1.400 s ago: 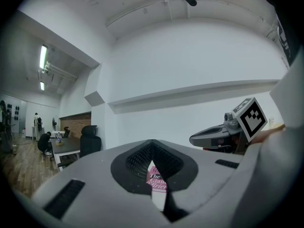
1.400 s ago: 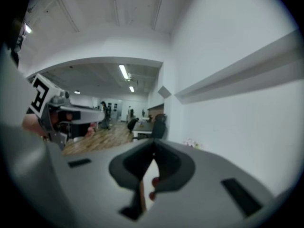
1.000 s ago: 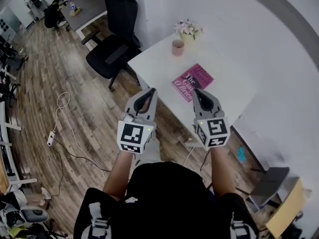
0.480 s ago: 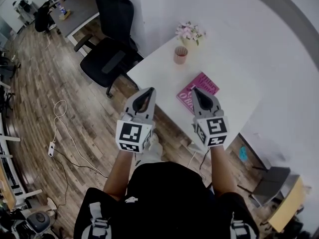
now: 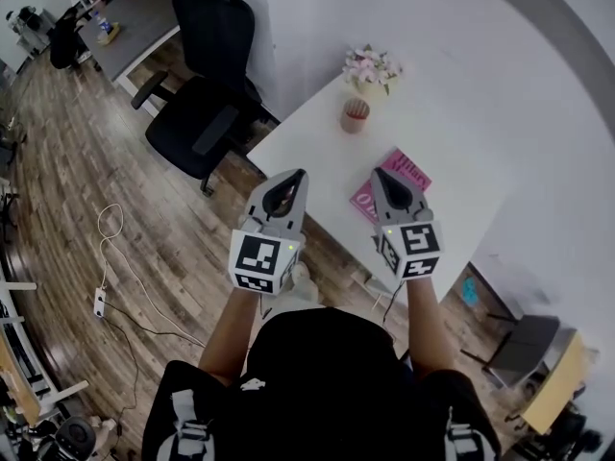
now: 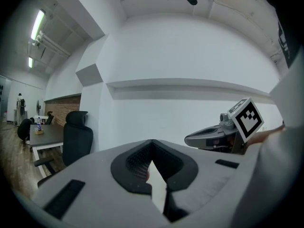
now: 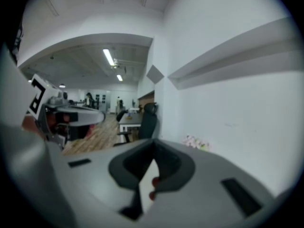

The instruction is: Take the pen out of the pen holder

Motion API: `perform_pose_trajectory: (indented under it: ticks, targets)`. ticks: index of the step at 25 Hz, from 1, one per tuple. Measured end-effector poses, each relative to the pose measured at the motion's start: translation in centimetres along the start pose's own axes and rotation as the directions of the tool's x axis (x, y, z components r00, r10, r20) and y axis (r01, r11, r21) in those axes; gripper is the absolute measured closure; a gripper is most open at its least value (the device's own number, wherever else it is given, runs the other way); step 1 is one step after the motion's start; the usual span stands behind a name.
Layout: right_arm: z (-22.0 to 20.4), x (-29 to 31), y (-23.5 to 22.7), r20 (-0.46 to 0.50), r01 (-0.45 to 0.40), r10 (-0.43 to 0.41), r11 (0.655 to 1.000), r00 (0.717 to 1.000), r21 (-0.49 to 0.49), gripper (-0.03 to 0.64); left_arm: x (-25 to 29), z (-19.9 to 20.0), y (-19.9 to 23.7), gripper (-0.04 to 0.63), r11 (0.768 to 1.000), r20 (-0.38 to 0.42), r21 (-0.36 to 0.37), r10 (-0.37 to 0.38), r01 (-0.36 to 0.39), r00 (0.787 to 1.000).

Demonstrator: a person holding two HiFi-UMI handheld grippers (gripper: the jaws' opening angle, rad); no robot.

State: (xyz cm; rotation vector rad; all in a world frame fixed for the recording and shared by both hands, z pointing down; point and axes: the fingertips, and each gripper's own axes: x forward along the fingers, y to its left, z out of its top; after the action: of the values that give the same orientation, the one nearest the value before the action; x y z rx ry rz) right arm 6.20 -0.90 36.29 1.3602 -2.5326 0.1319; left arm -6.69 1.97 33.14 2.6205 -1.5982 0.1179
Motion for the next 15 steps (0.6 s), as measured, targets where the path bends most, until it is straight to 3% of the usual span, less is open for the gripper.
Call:
perform_pose_trajectory:
  ticks: [15]
  targets:
    - [-0.9,4.9,-0.6,-0.078,0.021,-0.02,1.0,0.997,0.016,0.583,3.7,-1.3,3.2,0.58,0.999,-0.037,-0.007,-0.053,0.052,0.998]
